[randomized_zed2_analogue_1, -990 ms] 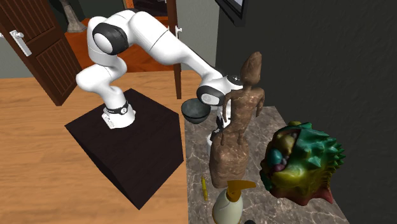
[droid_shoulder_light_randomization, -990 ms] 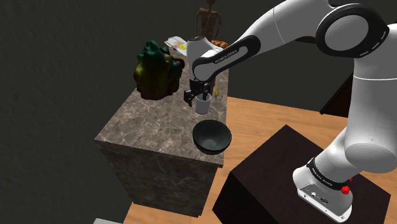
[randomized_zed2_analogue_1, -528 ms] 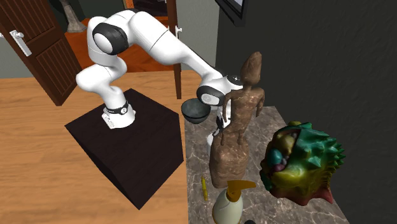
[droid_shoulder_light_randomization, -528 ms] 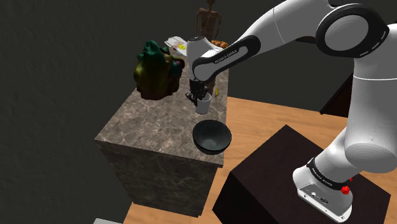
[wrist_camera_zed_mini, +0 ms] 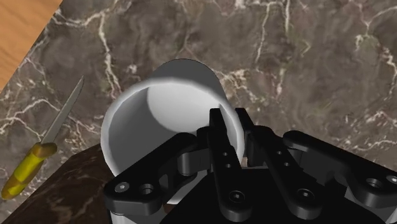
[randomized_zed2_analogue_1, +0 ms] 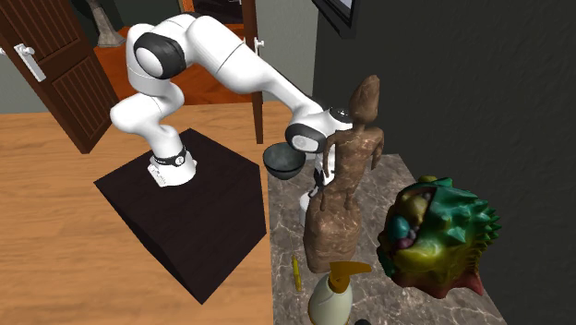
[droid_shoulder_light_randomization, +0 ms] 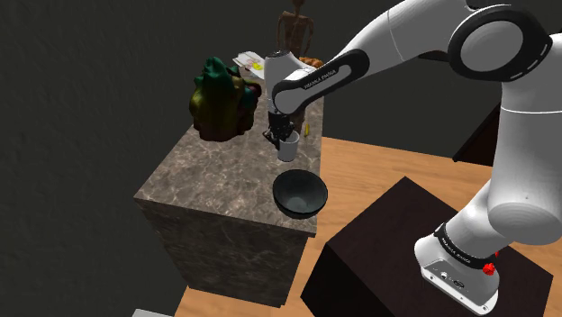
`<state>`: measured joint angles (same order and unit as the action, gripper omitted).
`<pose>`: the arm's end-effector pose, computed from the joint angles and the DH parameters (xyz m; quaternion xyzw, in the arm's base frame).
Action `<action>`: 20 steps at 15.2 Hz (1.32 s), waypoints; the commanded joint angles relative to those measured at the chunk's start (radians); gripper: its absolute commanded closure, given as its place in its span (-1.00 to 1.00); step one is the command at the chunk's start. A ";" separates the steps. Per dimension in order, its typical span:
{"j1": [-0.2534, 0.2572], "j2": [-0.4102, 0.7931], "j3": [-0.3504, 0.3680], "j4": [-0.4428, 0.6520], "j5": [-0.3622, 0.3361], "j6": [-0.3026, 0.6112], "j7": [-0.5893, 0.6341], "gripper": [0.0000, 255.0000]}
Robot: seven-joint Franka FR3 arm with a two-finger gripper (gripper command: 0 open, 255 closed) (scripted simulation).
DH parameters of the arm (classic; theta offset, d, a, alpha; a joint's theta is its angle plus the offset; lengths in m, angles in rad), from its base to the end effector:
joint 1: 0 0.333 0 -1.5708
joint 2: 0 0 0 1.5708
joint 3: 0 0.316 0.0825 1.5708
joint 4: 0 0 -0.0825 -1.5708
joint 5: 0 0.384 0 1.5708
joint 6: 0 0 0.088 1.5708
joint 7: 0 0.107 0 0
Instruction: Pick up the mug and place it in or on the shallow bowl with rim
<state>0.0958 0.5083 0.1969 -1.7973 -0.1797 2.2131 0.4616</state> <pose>0.6215 0.1717 0.2635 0.9983 -0.0378 -0.0288 0.0346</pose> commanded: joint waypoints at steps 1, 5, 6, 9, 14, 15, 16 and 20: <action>-0.001 -0.012 0.002 0.003 0.003 -0.015 -0.003 1.00; -0.004 -0.043 0.007 0.014 0.013 -0.056 -0.010 1.00; -0.005 -0.050 0.008 0.017 0.015 -0.066 -0.012 1.00; -0.007 -0.072 0.011 0.028 0.021 -0.097 -0.017 1.00; -0.010 -0.104 0.016 0.051 0.032 -0.151 -0.025 1.00; -0.010 -0.110 0.017 0.056 0.034 -0.163 -0.027 1.00; -0.010 -0.116 0.017 0.061 0.035 -0.174 -0.028 1.00; -0.011 -0.137 0.020 0.086 0.042 -0.219 -0.034 1.00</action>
<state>0.0837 0.3740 0.2163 -1.7205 -0.1387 2.0065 0.4279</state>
